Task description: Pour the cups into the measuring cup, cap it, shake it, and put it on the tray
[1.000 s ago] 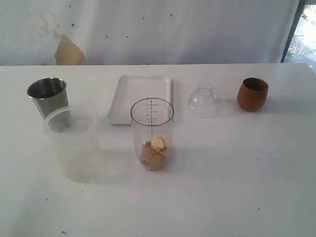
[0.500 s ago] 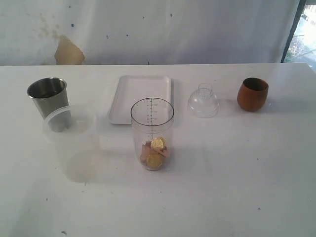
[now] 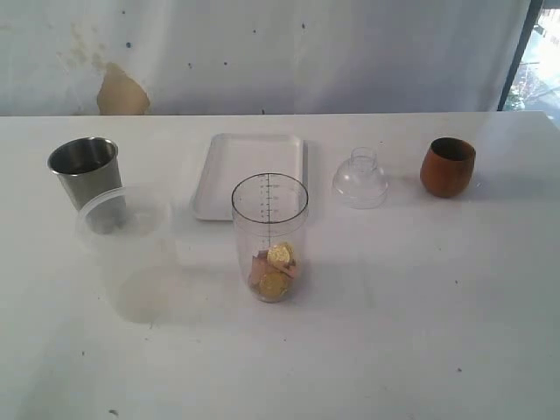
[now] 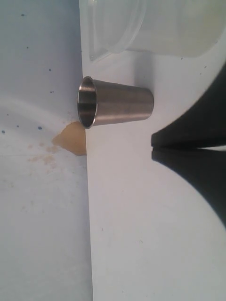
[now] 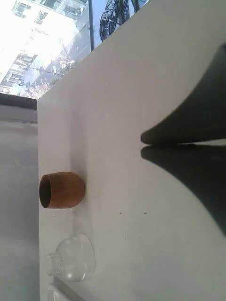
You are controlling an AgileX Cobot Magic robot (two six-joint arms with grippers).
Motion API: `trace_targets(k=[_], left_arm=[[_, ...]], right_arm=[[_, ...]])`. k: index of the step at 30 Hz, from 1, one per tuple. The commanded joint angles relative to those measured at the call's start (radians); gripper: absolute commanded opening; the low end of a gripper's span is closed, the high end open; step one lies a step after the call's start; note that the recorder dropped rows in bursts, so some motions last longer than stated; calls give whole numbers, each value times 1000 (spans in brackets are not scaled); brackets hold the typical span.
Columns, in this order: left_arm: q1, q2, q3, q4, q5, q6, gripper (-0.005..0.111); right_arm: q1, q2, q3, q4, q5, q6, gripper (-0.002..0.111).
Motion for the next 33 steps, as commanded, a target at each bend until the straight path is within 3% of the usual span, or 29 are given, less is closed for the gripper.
trace_targets(k=[1,28,33], left_arm=[[-4,-5,0,0,-7,-7,0],[-4,-5,0,0,-7,-7,0],[-4,-5,0,56,-7,85,0]], right_arm=[[-6,-4,7,-8,3,-22,0],[-6,-4,7,-8,12,-13,0],[-6,-4,7,-8,12,-13,0]])
